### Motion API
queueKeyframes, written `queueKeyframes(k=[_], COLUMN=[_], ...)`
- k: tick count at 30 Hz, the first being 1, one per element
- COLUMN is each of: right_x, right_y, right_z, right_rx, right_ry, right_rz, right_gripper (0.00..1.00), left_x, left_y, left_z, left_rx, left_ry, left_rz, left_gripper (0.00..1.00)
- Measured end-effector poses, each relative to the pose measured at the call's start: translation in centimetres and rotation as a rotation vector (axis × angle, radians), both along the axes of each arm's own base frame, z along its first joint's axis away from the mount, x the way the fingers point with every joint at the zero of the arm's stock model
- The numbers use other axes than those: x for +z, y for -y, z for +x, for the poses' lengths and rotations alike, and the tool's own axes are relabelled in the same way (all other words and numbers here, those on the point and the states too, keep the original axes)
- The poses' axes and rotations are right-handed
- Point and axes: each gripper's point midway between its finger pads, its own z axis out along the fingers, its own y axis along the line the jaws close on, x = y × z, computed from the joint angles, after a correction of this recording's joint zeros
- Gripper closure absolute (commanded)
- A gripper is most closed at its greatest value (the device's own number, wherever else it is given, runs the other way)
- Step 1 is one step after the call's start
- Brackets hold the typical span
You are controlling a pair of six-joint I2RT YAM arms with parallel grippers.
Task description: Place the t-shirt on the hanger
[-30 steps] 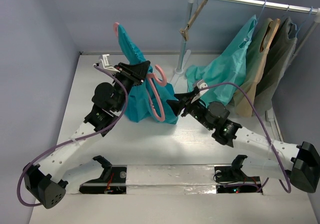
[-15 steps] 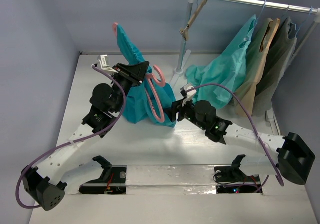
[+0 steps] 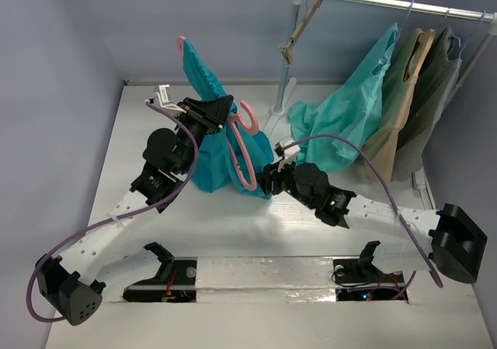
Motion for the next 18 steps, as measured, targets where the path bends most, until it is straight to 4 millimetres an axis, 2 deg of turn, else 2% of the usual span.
queueKeyframes(k=[1,3,4,7,8,13,18], right_x=[-0.4,-1.1,-1.5,-2.4,-2.5,-2.7,-2.9], right_y=[-0.2,-0.5,-0.6,-0.7,-0.6,-0.8,-2.3], right_z=[-0.1,-0.2,-0.1,0.4,0.5,0.4,-1.5], right_rx=[0.001,-0.001,-0.007,-0.04,-0.05,-0.053,0.026], right_ry=[-0.007,-0.016,-0.02,-0.032,-0.036,-0.055,-0.091], right_rz=[-0.012,-0.032,-0.043,-0.066,-0.068,-0.051,-0.006], right_gripper=[0.47,0.53,0.69,0.94,1.0,1.0,1.0], left_x=[0.0,0.0,0.0,0.1,0.1,0.8,2.8], left_y=[0.0,0.0,0.0,0.0,0.0,-0.4,-1.0], left_z=[0.0,0.1,0.1,0.1,0.1,0.2,0.4], left_rx=[0.001,0.003,0.003,0.004,0.005,0.025,0.041], left_ry=[-0.001,0.0,0.0,0.004,0.004,0.017,0.075], left_rz=[0.001,-0.001,-0.002,-0.005,-0.005,-0.038,-0.152], left_gripper=[1.0,1.0,1.0,1.0,1.0,1.0,1.0])
